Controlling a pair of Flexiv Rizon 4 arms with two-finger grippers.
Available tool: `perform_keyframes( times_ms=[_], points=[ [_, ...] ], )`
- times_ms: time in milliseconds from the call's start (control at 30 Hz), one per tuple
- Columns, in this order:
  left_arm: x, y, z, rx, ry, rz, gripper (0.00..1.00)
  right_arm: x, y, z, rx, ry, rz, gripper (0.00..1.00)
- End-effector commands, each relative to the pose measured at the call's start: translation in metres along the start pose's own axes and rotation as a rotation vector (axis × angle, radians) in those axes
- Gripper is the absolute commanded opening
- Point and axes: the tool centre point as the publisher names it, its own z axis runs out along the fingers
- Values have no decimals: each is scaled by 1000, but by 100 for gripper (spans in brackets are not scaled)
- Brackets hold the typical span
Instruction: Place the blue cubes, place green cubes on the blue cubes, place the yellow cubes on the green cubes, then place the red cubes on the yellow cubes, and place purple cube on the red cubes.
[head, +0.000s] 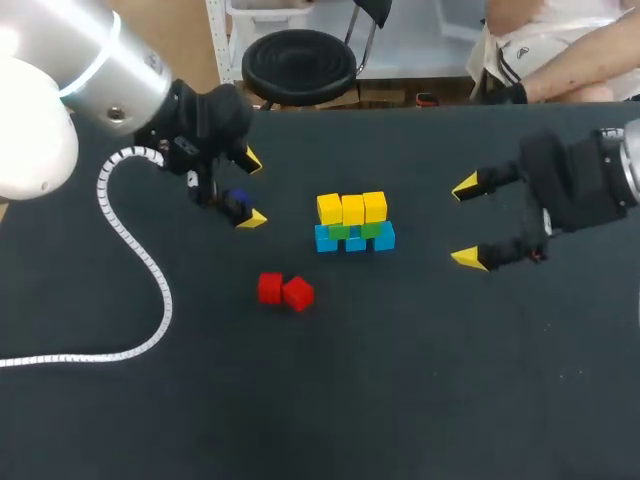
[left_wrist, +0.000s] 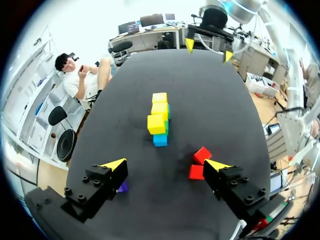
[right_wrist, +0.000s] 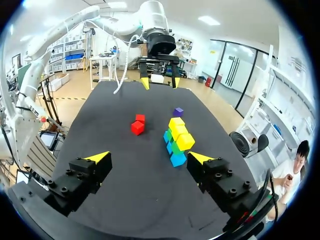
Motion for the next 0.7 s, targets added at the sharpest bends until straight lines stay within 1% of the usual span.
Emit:
perform_keyframes(
  times_ms=[33, 133, 233, 300, 333, 400, 467, 533, 567, 700],
  points=[
    [8, -16, -14, -8, 19, 18, 100, 3, 7, 0, 11, -10, -1, 100],
    [17, -25, -17, -1, 37, 27, 100, 7, 9, -3, 10, -11, 4, 100],
    [26, -28, -17, 3, 51, 10, 100, 13, 11, -7, 13, -7, 12, 100],
    [31, -29, -16, 6, 55, 0, 100, 18, 9, -10, -6, -33, -11, 100],
    [32, -29, -15, 7, 57, -2, 100, 22, 6, -11, -31, -54, -39, 100],
    [33, -29, -13, 11, 56, -8, 100, 28, 0, -13, -67, -80, -70, 100],
    [33, -29, -12, 15, 55, -9, 100, 31, -10, -17, -115, -127, -128, 100],
    [32, -28, -11, 16, 52, -7, 100, 32, -22, -23, -131, -108, -141, 100],
    [31, -28, -11, 18, 50, -6, 100, 32, -28, -27, -137, -111, -151, 100],
    [30, -28, -9, 23, 47, -1, 100, 36, -49, -38, -153, -90, -134, 100]
  ],
)
